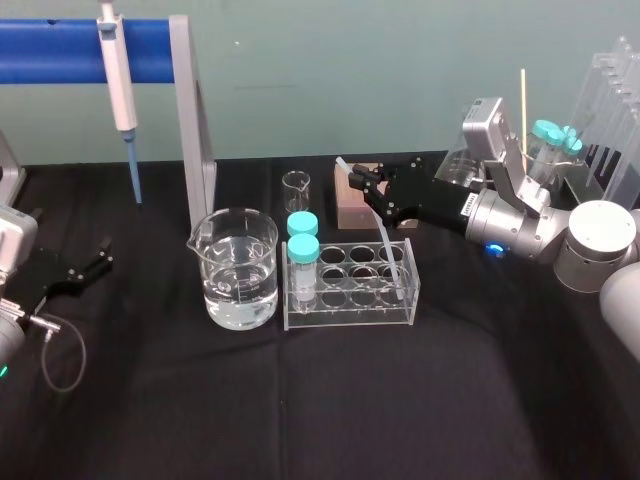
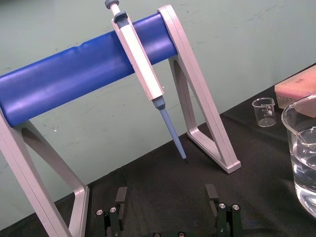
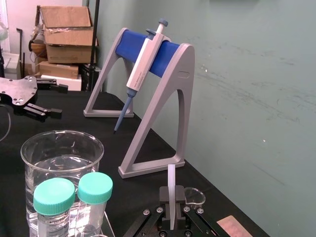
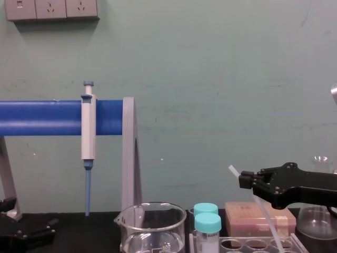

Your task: Pick up the stirring rod with one hand, then place it down.

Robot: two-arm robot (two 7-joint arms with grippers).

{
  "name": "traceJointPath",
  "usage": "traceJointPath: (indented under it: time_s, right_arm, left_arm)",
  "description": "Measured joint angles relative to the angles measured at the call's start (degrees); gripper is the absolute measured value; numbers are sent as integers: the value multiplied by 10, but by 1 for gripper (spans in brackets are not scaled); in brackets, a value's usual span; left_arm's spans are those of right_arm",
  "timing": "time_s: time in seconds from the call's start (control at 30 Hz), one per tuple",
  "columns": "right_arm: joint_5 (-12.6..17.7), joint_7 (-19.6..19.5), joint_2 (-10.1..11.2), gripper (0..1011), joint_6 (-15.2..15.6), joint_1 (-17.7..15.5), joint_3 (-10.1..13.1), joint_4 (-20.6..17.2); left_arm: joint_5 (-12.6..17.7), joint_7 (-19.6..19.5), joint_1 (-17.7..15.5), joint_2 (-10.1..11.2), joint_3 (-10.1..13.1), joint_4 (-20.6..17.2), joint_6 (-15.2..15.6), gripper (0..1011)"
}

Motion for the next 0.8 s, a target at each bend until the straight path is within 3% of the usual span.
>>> traceJointPath:
  time_s: [0.4, 0.8]
  right_arm:
    - [6, -25, 5, 66, -5, -22, 18, -39]
    - [53, -14, 3, 66, -27, -48, 48, -87]
  left_arm:
    - [0, 0, 0, 0, 0, 0, 0, 1000]
    - [0, 0, 0, 0, 0, 0, 0, 1000]
